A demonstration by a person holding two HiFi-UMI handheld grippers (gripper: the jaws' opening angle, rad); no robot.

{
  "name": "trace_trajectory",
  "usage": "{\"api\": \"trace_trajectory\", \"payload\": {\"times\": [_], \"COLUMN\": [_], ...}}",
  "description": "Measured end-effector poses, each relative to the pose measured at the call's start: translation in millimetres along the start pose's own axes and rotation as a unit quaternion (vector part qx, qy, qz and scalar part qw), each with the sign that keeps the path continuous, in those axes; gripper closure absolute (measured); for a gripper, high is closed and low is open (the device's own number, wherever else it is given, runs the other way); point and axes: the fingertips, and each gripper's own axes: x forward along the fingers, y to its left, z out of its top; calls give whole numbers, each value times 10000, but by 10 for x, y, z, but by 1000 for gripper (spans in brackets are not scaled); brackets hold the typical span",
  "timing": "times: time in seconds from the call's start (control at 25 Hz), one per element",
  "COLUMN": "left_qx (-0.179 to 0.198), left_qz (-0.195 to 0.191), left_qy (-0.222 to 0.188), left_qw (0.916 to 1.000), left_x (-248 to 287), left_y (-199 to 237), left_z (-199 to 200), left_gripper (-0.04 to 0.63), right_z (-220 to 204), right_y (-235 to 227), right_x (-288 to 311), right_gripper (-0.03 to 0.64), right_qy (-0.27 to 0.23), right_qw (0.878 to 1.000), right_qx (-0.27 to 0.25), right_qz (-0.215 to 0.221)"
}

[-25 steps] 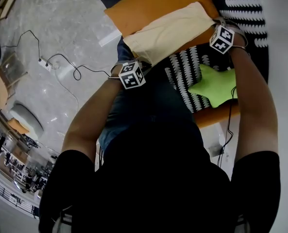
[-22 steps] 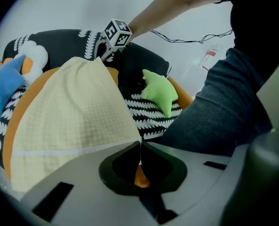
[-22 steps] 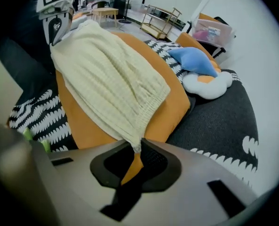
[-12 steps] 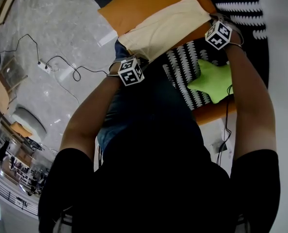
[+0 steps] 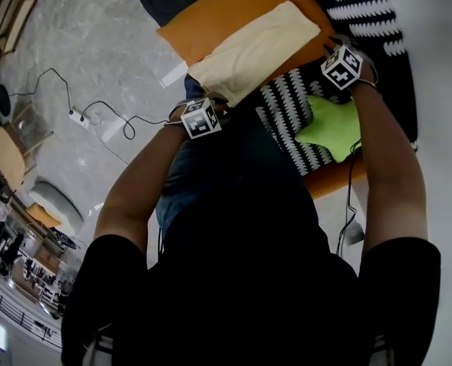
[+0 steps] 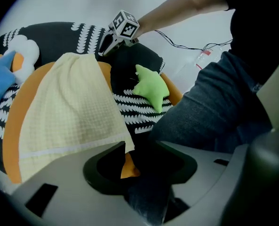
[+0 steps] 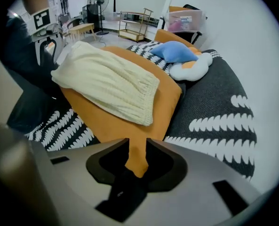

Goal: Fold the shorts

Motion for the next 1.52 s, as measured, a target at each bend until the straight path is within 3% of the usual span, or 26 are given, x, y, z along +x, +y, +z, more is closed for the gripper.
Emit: {"api": "trace_trajectory", "payload": {"times": [0.2,0.4,0.52,0.64,0.8,1.0,1.2,1.4,1.52], "left_qx": [-40,104,79,83,-2,-243,-431,-334,-399], "left_qz": [82,324,464,500,583,515,396,107,86], "left_qy": [17,19,-40,-35,-193,-456,-515,-212,-287], "left_qw": [10000,9994,9989,9987,9981,9973,9970,9992,9988], "left_x": [-402,-974,-1220,-1427,-1542,-1492,-1330,-1006,-913], "left_y": [-15,111,237,328,563,879,1289,1557,1824], "left_z": [113,434,642,866,1238,1604,1932,2086,2197], "left_gripper": [362,355,351,336,322,316,316,316,316], "right_z": [-5,45,36,80,107,155,182,165,197], "right_y": [83,198,184,162,68,52,-103,-113,-219], "right_x": [-433,-980,-1192,-1368,-1512,-1424,-1168,-807,-582], "right_gripper": [495,494,485,448,432,396,393,388,378], "right_qy": [-212,-500,-735,-1100,-1581,-2237,-2461,-2445,-2451], "right_qw": [9987,9977,9931,9806,9517,8972,8506,8228,8058], "right_qx": [460,463,915,1621,2623,3773,4599,5064,5328], "right_qz": [-31,-42,-30,98,209,517,668,821,825]}}
